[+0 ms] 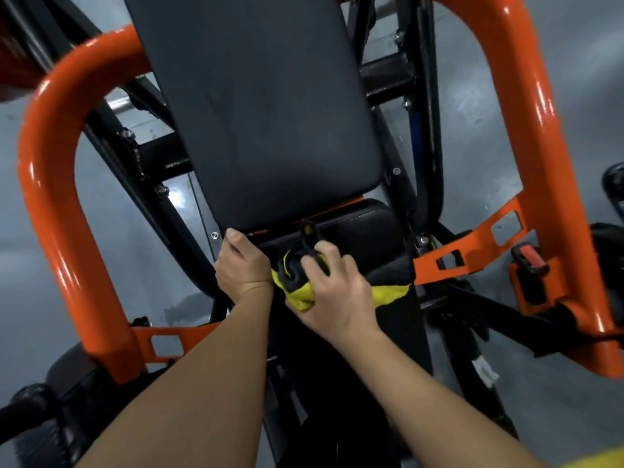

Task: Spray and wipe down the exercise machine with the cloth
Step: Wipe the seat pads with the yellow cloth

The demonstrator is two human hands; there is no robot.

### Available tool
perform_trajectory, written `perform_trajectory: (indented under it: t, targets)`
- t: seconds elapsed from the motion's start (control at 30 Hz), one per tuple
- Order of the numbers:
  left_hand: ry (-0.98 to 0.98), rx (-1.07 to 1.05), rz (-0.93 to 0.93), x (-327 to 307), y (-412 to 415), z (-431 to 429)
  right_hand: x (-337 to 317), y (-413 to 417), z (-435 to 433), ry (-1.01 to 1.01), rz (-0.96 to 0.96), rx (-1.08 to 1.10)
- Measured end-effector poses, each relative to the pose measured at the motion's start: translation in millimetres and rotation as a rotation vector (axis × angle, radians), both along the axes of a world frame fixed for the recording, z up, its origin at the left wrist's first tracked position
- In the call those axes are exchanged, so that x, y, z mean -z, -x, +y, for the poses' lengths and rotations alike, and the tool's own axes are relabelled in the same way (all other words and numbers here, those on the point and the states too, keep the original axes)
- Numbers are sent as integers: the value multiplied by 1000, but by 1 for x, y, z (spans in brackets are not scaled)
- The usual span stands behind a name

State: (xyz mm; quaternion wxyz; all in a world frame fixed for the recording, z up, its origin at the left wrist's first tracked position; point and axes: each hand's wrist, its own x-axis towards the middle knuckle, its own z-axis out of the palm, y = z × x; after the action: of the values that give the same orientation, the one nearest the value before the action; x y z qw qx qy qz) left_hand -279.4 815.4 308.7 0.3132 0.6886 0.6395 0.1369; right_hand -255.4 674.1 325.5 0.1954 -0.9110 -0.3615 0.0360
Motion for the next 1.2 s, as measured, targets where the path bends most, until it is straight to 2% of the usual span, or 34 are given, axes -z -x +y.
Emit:
perform_trajectory:
  t: [0.07,0.13,0.23,0.3,0.37,0.5,0.6,0.7,0.77,0.83,0.9,0.97,1.0,1.1,1.13,1.2]
  targets:
    - [-4,1,-10,1,0,-1,-4,-17,-12,33,68,-19]
    - [-8,3,-19,3,1,-2,-14,-45,-22,13,127,250]
    - [-17,8,-2,4,2,-1,-22,-91,-24,-121,246,730]
    - [-13,14,-1,4,2,-3,-25,-99,-13,-54,234,792]
    - [-9,9,-4,3,2,-3,-28,-84,-1,-9,152,671]
    - [29,4,6,-1,0,-1,-24,-23,28,19,125,215]
    - [37,-5,-6,-4,-2,-1,-26,-25,31,-27,200,103]
    - [24,-19,-25,-5,-3,-3,-27,-54,-3,-7,208,-19]
    - [5,-11,-19,-6,-4,-6,-23,-77,-32,-44,214,218]
    - [-4,-14,1,-5,-4,-6,-17,-91,-46,-180,299,598]
    - [-10,-20,10,-6,-5,-7,-12,-82,-39,-230,292,746]
    - [-18,-17,11,-5,-7,-7,-8,-54,-28,-202,133,599]
    - [-27,-15,14,-5,-7,-7,-5,-33,-24,-166,91,443]
    - [-20,-30,15,-5,-6,-7,11,20,-31,13,115,-211]
    - [-11,-37,4,-3,-7,-6,18,23,-38,37,122,-324]
    - [6,-67,3,-2,-8,-6,22,12,-48,-8,159,-262]
